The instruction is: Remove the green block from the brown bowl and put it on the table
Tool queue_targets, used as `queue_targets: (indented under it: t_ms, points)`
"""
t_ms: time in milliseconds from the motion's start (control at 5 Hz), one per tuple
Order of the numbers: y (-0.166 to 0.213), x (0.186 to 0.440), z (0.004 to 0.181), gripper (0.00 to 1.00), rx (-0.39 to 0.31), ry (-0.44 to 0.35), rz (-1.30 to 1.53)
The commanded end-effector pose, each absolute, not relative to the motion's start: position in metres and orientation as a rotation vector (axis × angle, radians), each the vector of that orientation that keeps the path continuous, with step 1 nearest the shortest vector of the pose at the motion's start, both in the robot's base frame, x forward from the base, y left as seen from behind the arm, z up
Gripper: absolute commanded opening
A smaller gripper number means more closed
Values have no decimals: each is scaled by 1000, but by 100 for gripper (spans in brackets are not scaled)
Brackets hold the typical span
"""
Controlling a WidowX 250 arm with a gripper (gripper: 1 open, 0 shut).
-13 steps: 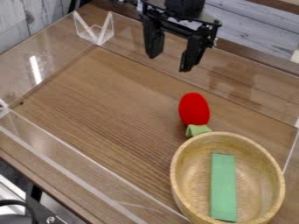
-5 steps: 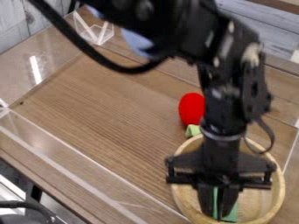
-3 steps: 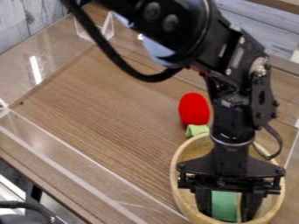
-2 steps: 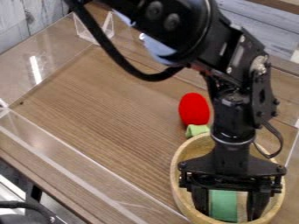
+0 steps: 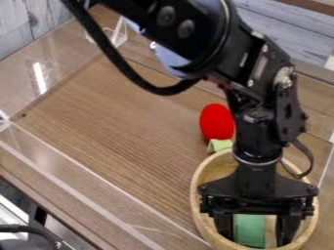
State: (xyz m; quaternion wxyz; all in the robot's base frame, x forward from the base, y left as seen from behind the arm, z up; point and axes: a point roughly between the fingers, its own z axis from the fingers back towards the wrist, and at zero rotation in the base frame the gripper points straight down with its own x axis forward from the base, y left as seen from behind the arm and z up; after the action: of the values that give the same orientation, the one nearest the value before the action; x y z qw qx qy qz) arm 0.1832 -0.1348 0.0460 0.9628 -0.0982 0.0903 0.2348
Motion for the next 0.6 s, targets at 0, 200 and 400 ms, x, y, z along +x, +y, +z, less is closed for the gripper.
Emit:
queue_targets:
  t_ms: [0, 200, 400]
  points:
    - [-135, 189, 60, 100, -232, 148, 498]
    - [-129, 193, 52, 100, -229, 149, 525]
    - [-125, 198, 44, 100, -229, 152, 551]
